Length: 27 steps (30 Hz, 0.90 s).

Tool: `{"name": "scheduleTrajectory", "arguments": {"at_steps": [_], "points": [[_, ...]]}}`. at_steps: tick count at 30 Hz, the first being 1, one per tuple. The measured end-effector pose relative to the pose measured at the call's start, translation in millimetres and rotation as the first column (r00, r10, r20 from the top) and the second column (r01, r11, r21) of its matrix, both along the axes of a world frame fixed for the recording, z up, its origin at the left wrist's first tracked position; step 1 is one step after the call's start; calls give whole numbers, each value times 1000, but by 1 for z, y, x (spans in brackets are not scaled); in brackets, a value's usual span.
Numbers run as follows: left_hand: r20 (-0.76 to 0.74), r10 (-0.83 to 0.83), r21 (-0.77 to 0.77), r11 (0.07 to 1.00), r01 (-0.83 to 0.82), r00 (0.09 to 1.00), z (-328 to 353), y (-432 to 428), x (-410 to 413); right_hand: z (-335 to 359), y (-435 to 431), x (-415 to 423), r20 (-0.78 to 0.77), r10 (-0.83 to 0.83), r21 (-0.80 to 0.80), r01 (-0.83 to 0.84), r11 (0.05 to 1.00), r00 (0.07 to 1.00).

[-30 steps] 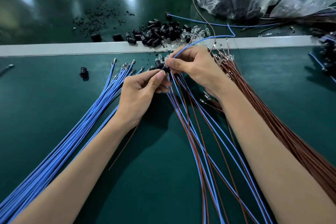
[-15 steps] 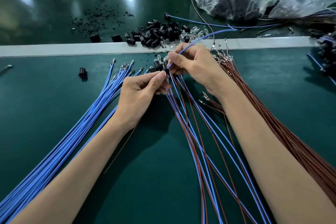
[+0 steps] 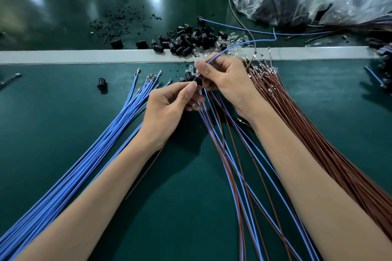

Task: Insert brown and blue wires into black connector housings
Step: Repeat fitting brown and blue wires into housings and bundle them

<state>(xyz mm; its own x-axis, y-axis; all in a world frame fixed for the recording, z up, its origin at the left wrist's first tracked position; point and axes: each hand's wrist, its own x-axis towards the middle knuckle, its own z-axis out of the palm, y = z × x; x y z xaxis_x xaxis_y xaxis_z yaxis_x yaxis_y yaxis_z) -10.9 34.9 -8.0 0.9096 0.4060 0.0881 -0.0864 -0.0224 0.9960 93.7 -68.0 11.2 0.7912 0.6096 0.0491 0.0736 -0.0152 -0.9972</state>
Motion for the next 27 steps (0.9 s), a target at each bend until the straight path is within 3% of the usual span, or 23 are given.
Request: {"name": "scheduleTrajectory", "arguments": {"at_steps": [6, 10, 17, 21, 25, 27], "points": [[3, 17, 7, 1000, -17, 1000, 0, -1, 0, 1, -3, 1, 10, 85, -53, -84, 995, 996], [7, 20, 14, 1000, -20, 1000, 0, 0, 0, 4, -8, 6, -77, 102, -18, -104, 994, 992], [16, -24, -1, 1000, 24, 1000, 1, -3, -2, 9, -12, 10, 40, 164, -99, -159, 982, 986], [-23, -52, 38, 998, 53, 998, 0, 1, -2, 12, -13, 8, 6, 223, -122, -221, 968, 975], [-54, -66, 65, 995, 70, 996, -2, 3, -2, 16, -12, 8, -147, 150, -35, -157, 987, 978], [-55, -92, 63, 993, 95, 994, -2, 4, -3, 17, -10, 8, -124, 98, -47, -105, 993, 987]]}}
